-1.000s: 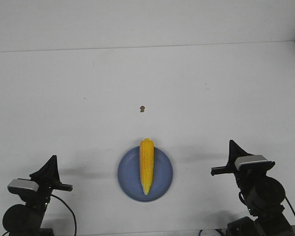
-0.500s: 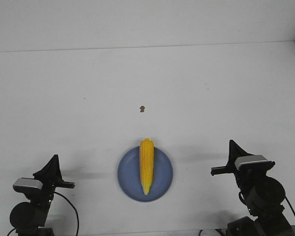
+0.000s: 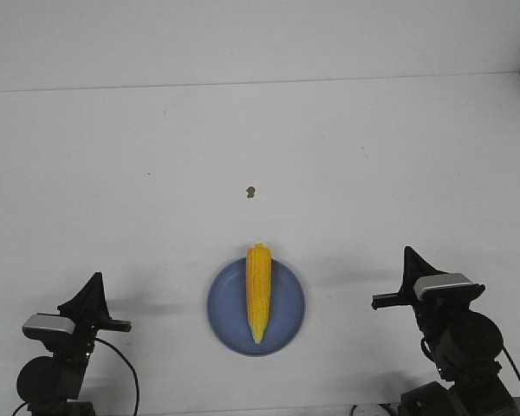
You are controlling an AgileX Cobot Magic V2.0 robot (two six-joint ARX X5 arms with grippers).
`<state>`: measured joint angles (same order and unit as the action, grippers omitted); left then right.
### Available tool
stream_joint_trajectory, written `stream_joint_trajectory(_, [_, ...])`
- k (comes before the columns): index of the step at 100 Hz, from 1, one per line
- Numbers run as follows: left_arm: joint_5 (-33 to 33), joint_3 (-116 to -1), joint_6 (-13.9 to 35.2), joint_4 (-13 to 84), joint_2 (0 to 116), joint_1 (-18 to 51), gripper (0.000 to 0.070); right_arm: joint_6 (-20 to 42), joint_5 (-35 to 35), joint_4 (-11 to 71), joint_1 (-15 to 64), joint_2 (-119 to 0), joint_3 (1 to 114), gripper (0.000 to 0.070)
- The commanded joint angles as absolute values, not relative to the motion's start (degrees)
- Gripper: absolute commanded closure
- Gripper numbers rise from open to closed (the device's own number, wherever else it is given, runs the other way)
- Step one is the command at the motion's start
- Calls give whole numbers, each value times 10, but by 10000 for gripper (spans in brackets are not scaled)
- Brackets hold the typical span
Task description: Place corn on plate with both arms
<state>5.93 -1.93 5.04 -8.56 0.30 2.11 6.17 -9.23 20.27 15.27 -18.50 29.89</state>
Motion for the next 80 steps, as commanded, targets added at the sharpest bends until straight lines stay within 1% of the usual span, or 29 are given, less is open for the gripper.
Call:
stream_joint_trajectory(1, [60, -8, 48, -91, 2, 20, 688, 58, -94, 195, 154, -187, 307, 697])
stream_joint_trajectory(67, [60, -8, 48, -91, 2, 20, 688, 58, -94, 194, 154, -187, 307, 697])
stream_joint_trajectory(80, [60, -8, 48, -91, 2, 20, 688, 51, -96, 193, 143, -181, 306, 697])
